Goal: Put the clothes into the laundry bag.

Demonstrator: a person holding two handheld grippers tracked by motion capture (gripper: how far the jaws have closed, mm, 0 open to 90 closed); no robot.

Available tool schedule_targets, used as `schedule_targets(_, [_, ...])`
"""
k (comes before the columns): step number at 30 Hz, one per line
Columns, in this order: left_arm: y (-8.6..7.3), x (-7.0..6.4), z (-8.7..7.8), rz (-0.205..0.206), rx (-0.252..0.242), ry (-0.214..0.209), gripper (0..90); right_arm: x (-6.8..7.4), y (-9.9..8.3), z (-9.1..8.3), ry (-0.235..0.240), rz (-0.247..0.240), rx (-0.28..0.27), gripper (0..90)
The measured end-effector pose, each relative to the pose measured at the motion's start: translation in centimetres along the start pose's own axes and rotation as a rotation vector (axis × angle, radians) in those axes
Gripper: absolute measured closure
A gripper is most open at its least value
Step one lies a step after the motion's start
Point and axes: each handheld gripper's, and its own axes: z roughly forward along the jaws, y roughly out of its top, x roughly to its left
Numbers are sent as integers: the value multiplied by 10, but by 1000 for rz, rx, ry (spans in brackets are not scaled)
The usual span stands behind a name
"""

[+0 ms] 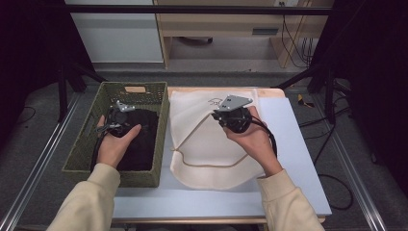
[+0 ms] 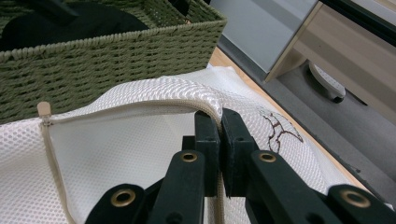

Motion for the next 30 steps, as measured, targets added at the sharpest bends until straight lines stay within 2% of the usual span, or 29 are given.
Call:
schedule_targets(1, [-1,4,6,-16,11,1,65,0,0,0,1,-3,1,868])
schedule_targets(5, [-5,11,19,-38,31,1,68,1,1,1,5,-10,3,868])
schedule_targets(7, [-7,15,23,-38,35,4,68,0,1,2,8,-7,1,868])
schedule_targets(11, [-10,23,29,-66,40,2,66,-4,2,6,36,-1,-7,868])
schedule_targets(19, [-18,31,39,-75,78,4,56,-21,9,16,61,19,3,868])
schedule_targets(23, [-20,35,45,-101,80,-9,41,-20,12,19,63,11,16,868])
schedule_targets(28, [-23,38,53,-98,102,-23,30,-18,13,20,69,-5,27,868])
schedule_targets(30, [-25,39,57,-104,112,-11,15,-19,15,20,66,-6,28,868])
